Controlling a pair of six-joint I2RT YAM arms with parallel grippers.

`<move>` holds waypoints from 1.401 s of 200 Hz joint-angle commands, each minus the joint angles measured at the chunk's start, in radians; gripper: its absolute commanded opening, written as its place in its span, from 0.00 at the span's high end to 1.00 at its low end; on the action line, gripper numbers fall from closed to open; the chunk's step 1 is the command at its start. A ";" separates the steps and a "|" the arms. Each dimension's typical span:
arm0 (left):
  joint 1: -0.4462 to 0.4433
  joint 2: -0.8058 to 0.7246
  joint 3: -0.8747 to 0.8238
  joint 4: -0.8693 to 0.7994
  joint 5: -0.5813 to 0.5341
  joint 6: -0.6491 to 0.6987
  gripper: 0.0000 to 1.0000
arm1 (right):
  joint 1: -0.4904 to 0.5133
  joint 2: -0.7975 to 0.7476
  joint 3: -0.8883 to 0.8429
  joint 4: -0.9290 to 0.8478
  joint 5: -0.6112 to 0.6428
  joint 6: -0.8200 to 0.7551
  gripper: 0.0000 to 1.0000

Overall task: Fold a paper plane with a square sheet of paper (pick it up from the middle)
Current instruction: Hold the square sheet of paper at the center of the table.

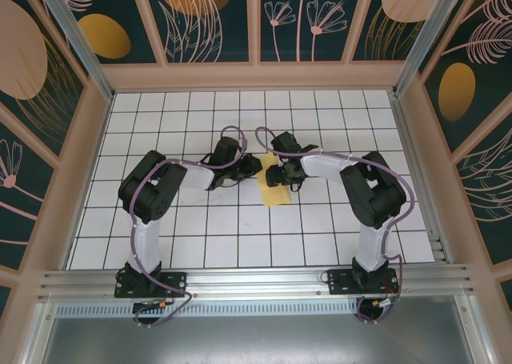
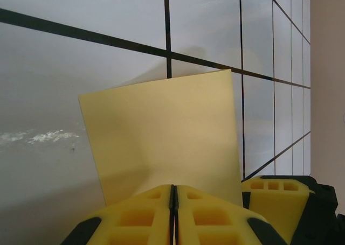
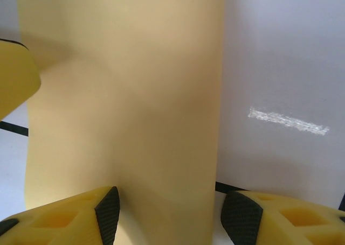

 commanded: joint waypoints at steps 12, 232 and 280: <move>-0.004 0.022 0.028 -0.029 0.003 0.026 0.88 | -0.008 0.178 -0.079 -0.034 0.023 -0.012 0.39; -0.003 0.076 0.068 -0.228 -0.092 0.055 0.90 | -0.051 -0.057 -0.126 -0.001 -0.192 0.020 0.36; -0.003 0.089 0.080 -0.242 -0.088 0.056 0.90 | -0.052 -0.055 -0.128 -0.039 -0.171 0.021 0.41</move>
